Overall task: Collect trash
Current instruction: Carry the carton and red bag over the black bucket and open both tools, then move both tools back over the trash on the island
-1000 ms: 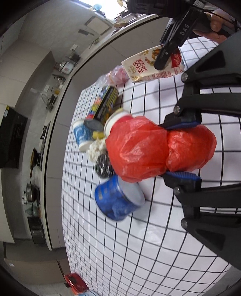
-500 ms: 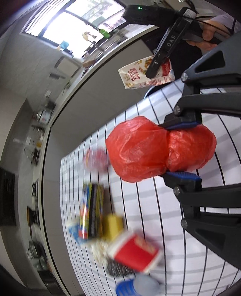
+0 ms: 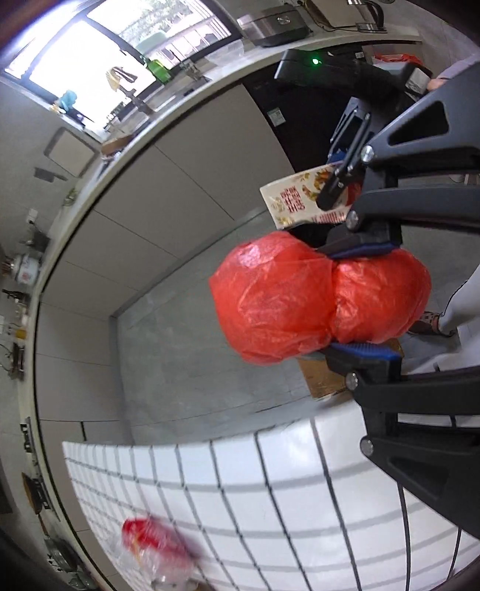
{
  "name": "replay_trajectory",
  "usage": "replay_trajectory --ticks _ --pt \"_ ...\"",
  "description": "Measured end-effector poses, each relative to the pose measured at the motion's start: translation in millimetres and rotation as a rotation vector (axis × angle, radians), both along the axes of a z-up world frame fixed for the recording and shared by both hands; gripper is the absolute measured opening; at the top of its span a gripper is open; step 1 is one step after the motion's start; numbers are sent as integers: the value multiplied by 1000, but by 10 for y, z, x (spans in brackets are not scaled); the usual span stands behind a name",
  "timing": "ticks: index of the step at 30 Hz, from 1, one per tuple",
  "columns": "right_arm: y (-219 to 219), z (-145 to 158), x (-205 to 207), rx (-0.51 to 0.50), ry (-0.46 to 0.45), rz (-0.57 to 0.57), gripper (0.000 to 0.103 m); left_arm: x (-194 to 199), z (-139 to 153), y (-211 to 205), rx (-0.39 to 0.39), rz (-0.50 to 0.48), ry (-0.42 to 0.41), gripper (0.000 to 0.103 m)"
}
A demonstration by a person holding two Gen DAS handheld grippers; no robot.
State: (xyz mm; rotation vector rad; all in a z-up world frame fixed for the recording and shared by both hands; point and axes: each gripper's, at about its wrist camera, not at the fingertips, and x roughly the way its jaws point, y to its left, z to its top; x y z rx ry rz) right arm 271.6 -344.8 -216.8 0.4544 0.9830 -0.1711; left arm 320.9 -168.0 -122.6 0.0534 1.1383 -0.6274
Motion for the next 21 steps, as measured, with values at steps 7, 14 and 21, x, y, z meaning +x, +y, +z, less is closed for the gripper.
replay_trajectory --ticks 7,14,21 --pt "-340 -505 197 55 74 42 37 -27 -366 -395 108 36 34 41" --pt "-576 -496 202 54 44 13 58 -30 -616 -565 197 62 86 62" --pt "-663 -261 138 75 -21 -3 58 -80 -301 -659 173 52 29 71"
